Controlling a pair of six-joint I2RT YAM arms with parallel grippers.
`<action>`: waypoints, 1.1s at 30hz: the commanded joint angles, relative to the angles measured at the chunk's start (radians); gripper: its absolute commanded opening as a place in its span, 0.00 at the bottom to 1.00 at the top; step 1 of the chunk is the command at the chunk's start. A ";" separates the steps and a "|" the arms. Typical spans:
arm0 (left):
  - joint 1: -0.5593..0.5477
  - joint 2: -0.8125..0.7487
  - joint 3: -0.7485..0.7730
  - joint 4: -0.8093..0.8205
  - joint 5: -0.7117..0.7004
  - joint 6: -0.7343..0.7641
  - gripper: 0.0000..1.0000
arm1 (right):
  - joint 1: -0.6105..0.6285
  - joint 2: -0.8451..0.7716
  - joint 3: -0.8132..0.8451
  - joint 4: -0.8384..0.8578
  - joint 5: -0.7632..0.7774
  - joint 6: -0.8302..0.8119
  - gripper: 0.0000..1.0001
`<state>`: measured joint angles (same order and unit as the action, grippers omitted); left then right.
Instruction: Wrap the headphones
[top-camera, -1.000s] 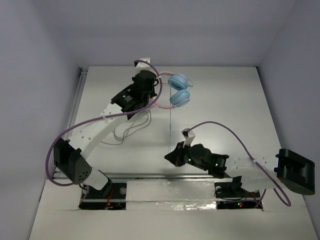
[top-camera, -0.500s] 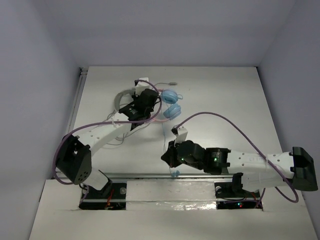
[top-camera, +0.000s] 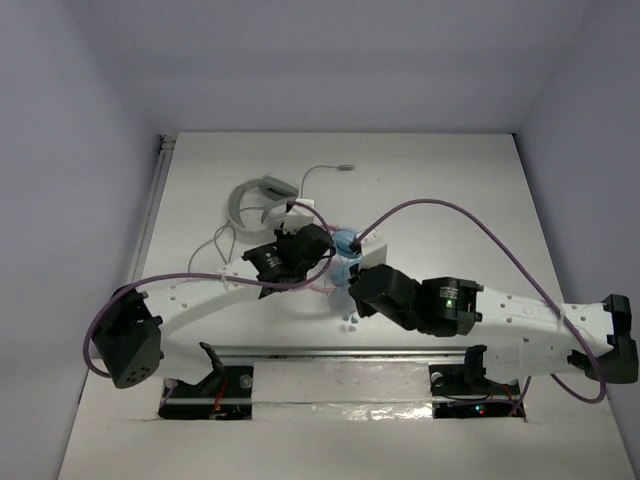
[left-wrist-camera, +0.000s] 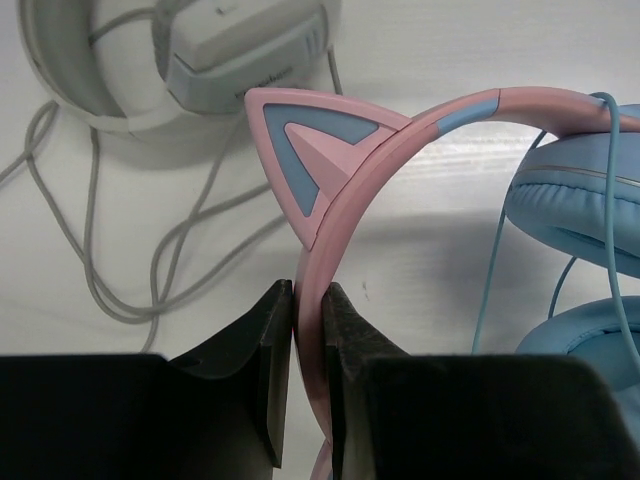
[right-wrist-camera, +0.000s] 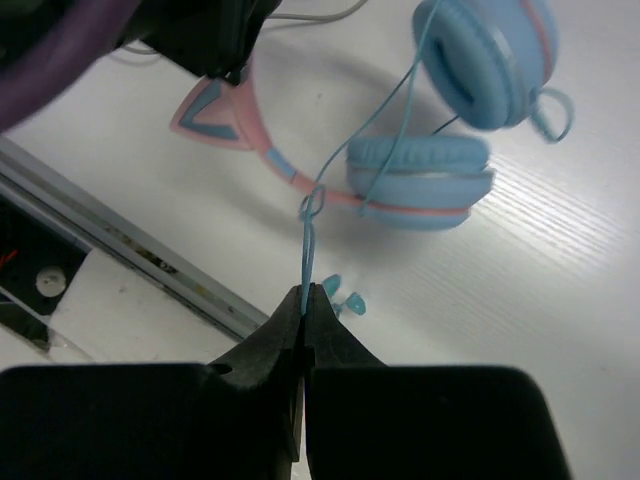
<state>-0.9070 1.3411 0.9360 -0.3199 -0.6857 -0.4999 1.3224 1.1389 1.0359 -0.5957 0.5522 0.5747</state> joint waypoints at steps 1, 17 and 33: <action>-0.032 -0.049 -0.005 -0.057 0.006 -0.049 0.00 | -0.019 -0.005 0.073 -0.096 0.083 -0.090 0.00; -0.043 -0.155 0.052 -0.189 0.301 0.184 0.00 | -0.101 0.068 0.096 -0.118 0.265 -0.141 0.00; -0.043 -0.198 0.096 -0.246 0.373 0.310 0.00 | -0.201 0.087 0.044 -0.010 0.347 -0.194 0.22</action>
<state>-0.9478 1.1961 0.9565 -0.5575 -0.3038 -0.2169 1.1450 1.2491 1.0821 -0.6636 0.8478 0.3843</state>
